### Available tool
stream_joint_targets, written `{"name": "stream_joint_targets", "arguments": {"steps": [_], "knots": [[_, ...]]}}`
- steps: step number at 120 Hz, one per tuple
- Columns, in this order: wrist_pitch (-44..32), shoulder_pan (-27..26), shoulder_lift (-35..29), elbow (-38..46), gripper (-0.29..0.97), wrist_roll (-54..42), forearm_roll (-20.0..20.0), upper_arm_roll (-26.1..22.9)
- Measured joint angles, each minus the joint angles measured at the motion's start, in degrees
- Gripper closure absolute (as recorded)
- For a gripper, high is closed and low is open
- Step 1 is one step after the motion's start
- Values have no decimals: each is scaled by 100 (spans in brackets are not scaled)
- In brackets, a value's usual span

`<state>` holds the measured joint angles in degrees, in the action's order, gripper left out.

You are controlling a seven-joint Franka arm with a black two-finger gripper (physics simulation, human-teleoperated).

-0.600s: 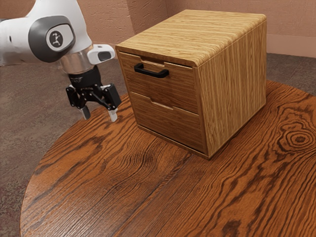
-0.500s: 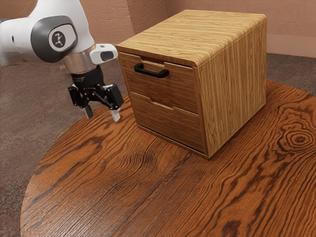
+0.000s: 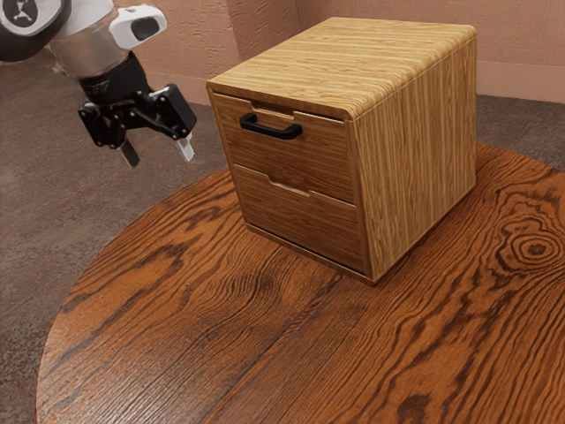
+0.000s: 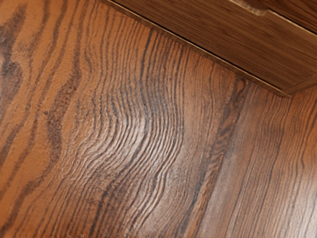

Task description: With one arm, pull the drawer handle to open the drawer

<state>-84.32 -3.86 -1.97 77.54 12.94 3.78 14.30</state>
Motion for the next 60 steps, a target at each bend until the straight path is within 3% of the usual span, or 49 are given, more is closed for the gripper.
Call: {"name": "stream_joint_targets", "arguments": {"steps": [30,60], "knots": [[-702,-8,701,61,0,2144,111,22],[-1103,-85,863,123,0,3968,167,13]]}}
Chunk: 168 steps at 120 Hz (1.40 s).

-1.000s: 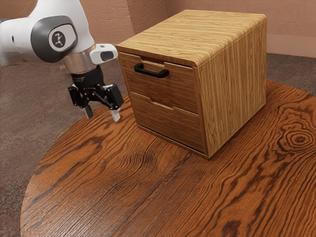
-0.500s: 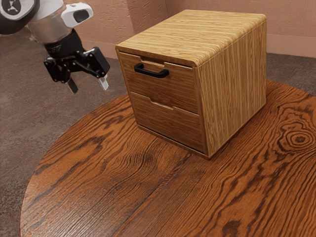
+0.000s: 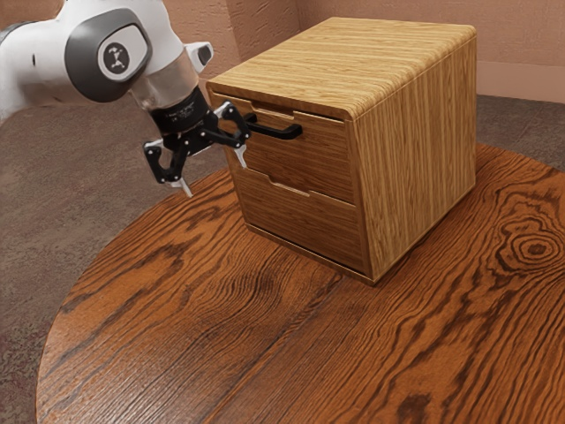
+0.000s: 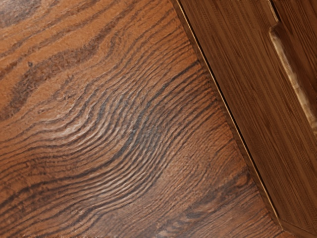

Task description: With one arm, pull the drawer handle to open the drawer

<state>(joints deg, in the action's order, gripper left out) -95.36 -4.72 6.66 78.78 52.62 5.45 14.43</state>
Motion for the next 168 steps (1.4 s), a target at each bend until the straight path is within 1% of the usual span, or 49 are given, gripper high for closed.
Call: {"name": "stream_joint_targets", "arguments": {"steps": [20,40,54,67,108,149,168], "knots": [[-209,32,11,-39,0,856,-3,2],[-604,19,-19,-63,0,1511,10,7],[-769,-35,-294,1,0,1875,23,18],[-916,-63,-577,319,0,2155,29,24],[-1416,8,-506,381,0,2782,12,-22],[-1590,-619,-481,397,0,3148,-32,6],[-1615,-702,-477,395,0,3249,-50,13]]}}
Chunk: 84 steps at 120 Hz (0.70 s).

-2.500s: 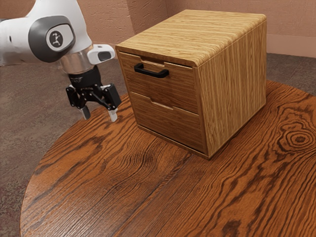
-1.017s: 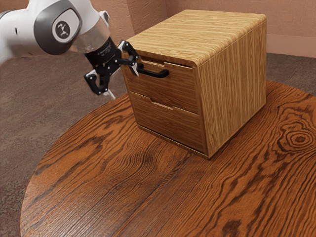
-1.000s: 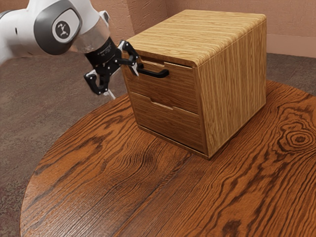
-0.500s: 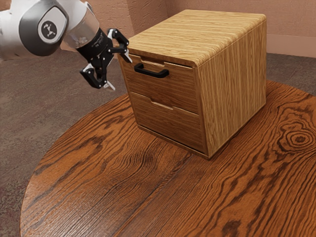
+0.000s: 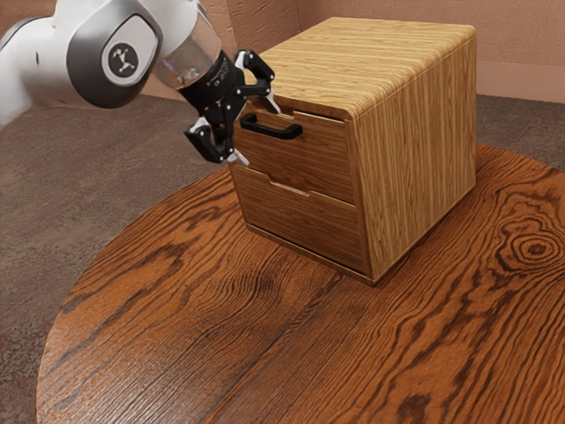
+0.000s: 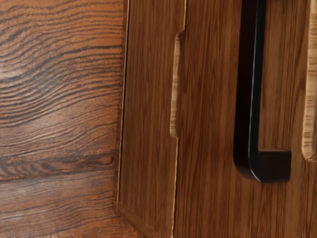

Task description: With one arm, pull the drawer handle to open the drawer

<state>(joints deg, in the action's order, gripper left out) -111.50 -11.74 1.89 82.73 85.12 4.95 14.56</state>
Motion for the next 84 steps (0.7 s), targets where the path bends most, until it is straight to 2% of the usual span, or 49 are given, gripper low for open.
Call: {"name": "stream_joint_targets", "arguments": {"steps": [44,84], "knots": [[-18,400,-1,-29,0,168,-6,0],[-20,382,-2,-44,0,235,11,10]]}}
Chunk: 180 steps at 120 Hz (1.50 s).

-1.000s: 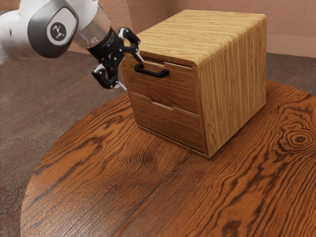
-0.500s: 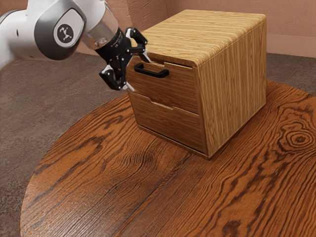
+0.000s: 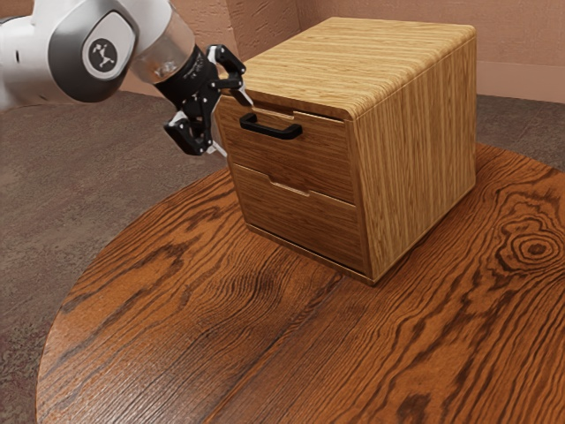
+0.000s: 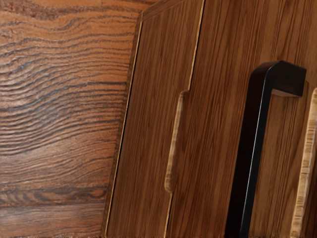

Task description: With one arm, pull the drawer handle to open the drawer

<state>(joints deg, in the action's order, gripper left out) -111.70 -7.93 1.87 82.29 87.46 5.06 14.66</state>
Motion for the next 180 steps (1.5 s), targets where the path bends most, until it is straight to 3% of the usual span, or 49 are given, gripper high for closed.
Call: {"name": "stream_joint_targets", "arguments": {"steps": [180], "knots": [[-345,150,525,-68,0,82,4,12]]}}
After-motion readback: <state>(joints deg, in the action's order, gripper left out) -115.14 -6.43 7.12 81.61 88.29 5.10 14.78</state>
